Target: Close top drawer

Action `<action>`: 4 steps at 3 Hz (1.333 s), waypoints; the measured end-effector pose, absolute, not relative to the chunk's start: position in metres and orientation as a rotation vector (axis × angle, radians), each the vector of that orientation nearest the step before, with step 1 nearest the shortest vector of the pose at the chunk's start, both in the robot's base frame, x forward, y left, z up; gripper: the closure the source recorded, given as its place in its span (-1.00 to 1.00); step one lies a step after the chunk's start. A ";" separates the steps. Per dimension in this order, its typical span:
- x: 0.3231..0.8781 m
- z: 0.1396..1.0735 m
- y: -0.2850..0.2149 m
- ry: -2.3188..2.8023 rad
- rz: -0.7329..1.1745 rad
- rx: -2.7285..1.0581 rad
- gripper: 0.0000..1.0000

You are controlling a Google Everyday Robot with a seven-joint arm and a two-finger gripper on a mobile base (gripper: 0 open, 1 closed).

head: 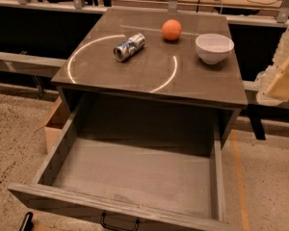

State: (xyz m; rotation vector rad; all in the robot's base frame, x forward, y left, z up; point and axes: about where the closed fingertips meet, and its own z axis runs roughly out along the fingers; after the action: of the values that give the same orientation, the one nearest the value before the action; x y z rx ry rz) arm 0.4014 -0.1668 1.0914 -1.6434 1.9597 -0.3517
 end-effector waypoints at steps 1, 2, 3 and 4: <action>0.401 1.091 -0.167 1.960 -0.352 -1.643 -1.00; 0.401 1.091 -0.167 1.960 -0.352 -1.643 -1.00; 0.389 1.065 -0.164 1.963 -0.306 -1.680 -1.00; 0.359 1.017 -0.150 1.934 -0.232 -1.731 -1.00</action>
Offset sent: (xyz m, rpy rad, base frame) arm -0.0014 -0.0004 -0.0191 -0.0348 0.0269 0.0330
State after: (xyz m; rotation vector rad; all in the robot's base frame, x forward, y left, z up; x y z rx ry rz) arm 0.3589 -0.1496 1.0165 -1.7309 1.9337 -0.2318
